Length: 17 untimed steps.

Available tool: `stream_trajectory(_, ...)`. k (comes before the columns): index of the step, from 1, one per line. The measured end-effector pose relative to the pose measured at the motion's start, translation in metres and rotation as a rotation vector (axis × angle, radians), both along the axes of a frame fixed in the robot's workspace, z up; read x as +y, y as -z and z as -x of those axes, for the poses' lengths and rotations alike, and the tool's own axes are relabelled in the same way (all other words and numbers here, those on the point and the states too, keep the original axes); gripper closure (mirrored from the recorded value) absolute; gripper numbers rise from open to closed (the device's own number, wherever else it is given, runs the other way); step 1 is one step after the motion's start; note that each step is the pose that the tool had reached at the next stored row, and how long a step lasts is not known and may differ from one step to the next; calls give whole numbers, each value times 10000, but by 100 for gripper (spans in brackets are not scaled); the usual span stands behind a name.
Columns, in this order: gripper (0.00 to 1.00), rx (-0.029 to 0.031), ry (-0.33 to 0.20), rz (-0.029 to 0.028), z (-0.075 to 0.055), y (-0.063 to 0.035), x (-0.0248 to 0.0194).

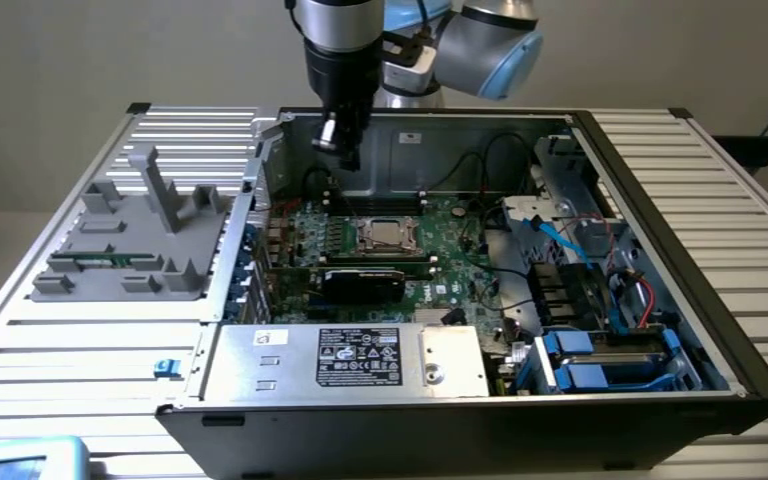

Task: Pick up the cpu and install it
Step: 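Install the first cpu locking lever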

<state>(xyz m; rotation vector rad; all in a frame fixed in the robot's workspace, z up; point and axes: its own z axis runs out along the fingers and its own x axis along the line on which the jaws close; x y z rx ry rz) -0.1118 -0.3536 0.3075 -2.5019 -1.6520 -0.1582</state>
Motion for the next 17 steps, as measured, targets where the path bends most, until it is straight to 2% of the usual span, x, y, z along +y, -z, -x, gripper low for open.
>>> stream_trajectory(17,89,0,2873,0,0,18,0)
